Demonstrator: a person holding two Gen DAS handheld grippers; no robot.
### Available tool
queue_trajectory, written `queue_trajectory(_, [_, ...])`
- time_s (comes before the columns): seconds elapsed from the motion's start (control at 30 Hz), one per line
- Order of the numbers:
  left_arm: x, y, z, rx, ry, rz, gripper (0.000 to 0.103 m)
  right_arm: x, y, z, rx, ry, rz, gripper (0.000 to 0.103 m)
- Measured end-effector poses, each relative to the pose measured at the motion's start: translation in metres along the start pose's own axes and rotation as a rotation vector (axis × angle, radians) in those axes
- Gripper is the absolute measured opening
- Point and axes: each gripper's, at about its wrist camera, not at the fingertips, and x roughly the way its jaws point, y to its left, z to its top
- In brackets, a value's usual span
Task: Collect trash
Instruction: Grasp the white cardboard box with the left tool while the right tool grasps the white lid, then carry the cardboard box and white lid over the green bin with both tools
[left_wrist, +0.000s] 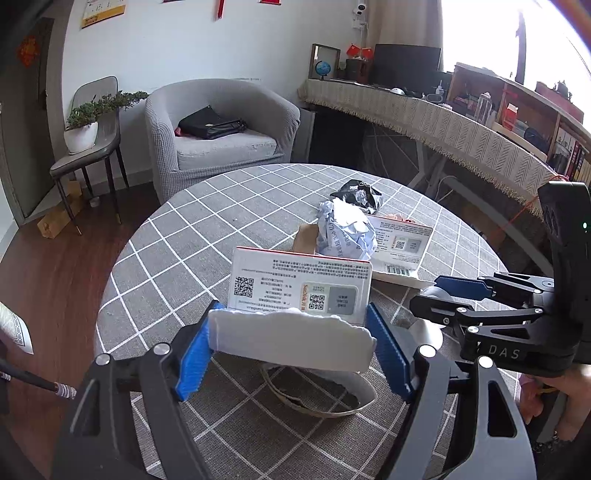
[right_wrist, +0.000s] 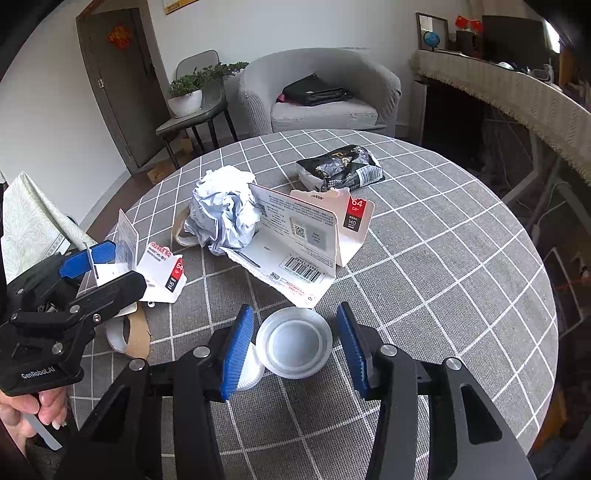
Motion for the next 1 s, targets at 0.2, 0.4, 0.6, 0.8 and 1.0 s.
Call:
queue_trajectory(0.2, [-0.009,0.0,0.0,0.002,-0.019,0.004,0.079,0.002,-0.003,0.001,0.003,0.011,-0.002,0.04])
queue_trajectory(0.4, [-0.026,0.003,0.001,-0.003,-0.054,0.01,0.079,-0.002,-0.006,0.004,0.036,0.013,0.045,0.04])
queue_trajectory(0.6, [-0.043,0.012,0.0,-0.02,-0.08,0.029,0.079,-0.012,0.006,0.007,0.007,-0.017,0.042,0.04])
queue_trajectory(0.8, [-0.063,0.03,-0.003,-0.052,-0.115,0.065,0.079,-0.025,0.022,0.014,-0.029,-0.069,0.05,0.04])
queue_trajectory(1.0, [-0.084,0.051,-0.008,-0.111,-0.147,0.109,0.079,-0.029,0.049,0.017,-0.073,-0.091,0.106,0.04])
